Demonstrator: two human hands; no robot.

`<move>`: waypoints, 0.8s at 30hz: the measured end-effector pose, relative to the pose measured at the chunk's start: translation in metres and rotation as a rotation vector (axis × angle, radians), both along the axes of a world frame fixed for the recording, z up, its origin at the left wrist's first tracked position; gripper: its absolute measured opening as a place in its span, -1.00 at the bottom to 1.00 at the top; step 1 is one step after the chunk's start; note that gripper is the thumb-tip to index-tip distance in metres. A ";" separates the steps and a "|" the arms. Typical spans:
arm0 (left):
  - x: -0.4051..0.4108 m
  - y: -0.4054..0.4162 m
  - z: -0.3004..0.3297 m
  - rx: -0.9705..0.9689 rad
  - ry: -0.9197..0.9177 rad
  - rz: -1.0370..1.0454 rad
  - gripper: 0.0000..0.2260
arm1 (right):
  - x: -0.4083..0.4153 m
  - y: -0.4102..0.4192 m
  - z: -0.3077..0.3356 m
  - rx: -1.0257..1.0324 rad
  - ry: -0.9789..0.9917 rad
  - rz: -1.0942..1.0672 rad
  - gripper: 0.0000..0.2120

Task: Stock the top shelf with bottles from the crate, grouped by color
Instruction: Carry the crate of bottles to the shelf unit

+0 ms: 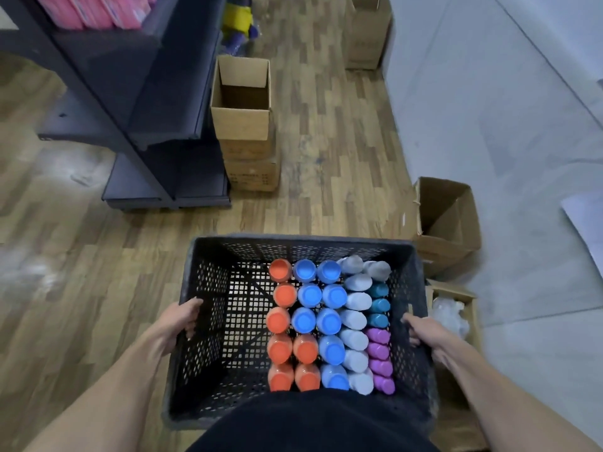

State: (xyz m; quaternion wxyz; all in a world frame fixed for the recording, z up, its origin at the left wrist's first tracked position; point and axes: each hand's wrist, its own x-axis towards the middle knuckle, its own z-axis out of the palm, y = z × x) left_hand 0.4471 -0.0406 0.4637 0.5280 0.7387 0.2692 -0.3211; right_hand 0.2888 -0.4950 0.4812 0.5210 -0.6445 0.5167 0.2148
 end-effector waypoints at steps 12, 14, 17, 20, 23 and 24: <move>0.118 -0.087 0.013 0.041 -0.006 0.080 -0.68 | 0.154 -0.099 -0.005 0.055 0.016 0.030 -0.63; 0.144 -0.094 0.016 0.039 -0.005 0.070 -0.69 | 0.173 -0.103 -0.005 0.068 0.012 0.009 -0.62; 0.185 -0.101 0.015 0.033 -0.002 0.048 -0.70 | 0.204 -0.104 -0.005 0.073 -0.003 -0.017 -0.61; 0.237 -0.107 0.011 0.023 -0.024 0.021 -0.71 | 0.239 -0.101 -0.009 0.069 -0.018 -0.062 -0.62; 0.297 -0.109 0.013 0.046 -0.055 -0.049 -0.73 | 0.276 -0.097 -0.009 0.048 -0.023 -0.114 -0.66; 0.318 -0.109 0.015 0.047 -0.062 -0.063 -0.74 | 0.289 -0.095 -0.008 0.051 -0.024 -0.136 -0.66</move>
